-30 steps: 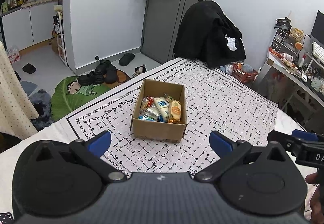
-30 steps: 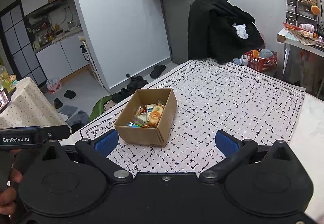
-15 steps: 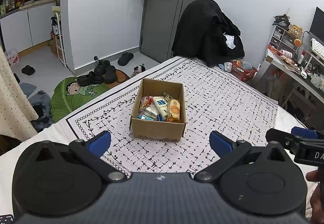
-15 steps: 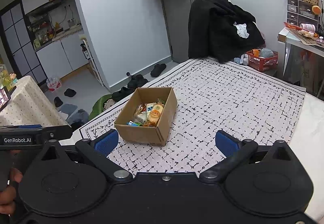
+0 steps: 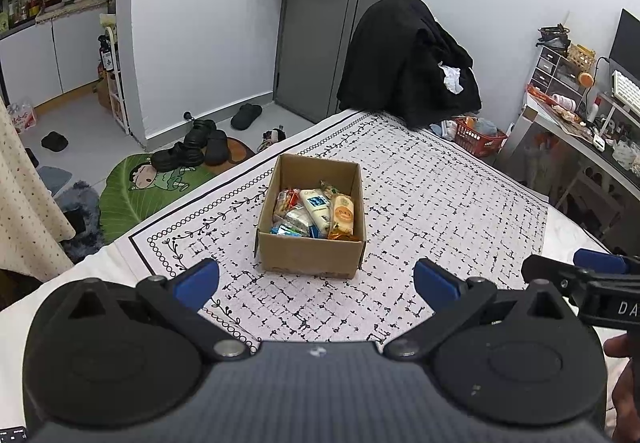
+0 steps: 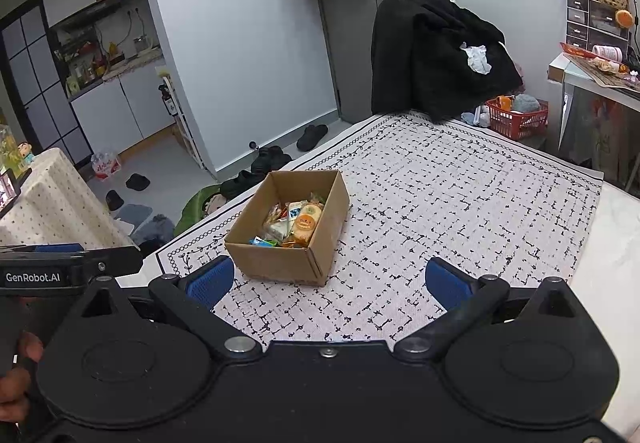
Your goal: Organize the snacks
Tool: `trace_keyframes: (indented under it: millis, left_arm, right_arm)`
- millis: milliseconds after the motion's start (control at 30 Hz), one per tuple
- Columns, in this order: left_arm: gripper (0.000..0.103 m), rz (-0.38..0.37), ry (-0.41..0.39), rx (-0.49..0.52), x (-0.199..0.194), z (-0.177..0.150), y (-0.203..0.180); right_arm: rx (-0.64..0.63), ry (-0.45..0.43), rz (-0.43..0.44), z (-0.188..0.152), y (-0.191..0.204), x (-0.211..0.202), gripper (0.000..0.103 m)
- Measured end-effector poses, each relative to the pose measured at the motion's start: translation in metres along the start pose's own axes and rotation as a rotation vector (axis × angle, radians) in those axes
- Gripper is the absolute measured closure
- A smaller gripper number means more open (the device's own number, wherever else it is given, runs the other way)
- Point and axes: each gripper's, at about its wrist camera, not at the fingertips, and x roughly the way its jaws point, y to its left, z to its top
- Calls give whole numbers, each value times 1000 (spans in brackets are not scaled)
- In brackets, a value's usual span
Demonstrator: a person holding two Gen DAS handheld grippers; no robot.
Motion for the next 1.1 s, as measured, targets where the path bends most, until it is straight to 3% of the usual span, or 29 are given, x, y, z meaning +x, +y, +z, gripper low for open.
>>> trace_keyframes:
  millis: [1100]
  left_arm:
    - [0,-10,2,49,0,-9,-5]
  right_arm:
    - [-4,12,-8,-5,0,2,0]
